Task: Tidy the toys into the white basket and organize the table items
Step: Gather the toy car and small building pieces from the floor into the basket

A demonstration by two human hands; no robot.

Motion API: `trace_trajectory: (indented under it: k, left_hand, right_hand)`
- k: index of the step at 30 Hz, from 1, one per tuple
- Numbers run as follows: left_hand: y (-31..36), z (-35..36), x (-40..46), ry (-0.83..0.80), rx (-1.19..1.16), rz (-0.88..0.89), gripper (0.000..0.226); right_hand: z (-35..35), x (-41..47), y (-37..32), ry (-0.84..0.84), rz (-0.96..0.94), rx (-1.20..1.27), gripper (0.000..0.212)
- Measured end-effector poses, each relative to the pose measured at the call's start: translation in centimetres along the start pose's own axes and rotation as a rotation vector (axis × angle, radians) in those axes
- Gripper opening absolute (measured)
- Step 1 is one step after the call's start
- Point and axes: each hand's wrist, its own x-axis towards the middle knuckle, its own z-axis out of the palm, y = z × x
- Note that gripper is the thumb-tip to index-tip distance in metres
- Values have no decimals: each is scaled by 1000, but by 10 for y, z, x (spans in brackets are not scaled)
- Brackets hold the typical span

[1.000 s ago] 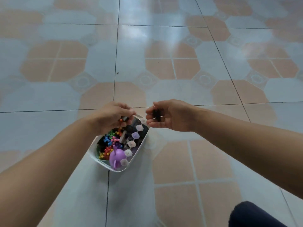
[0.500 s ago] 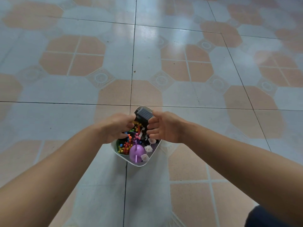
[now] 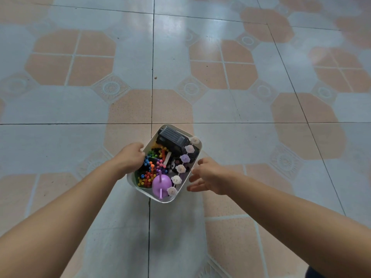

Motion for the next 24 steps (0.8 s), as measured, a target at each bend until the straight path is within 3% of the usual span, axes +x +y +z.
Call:
trace_trajectory:
  k: [3, 6, 15, 24]
  left_hand:
    - [1, 1, 7, -46, 23, 18, 26]
    - [6, 1, 12, -41, 79, 47, 25]
    - [29, -14, 8, -7, 44, 95, 19]
    - [117, -96, -111, -95, 62, 212, 17]
  right_hand:
    - [3, 11, 5, -63, -36, 30, 35]
    - [4, 17, 6, -86, -60, 37, 35]
    - [-6, -5, -16, 64, -203, -9, 33]
    - [-30, -156, -60, 165, -240, 91, 37]
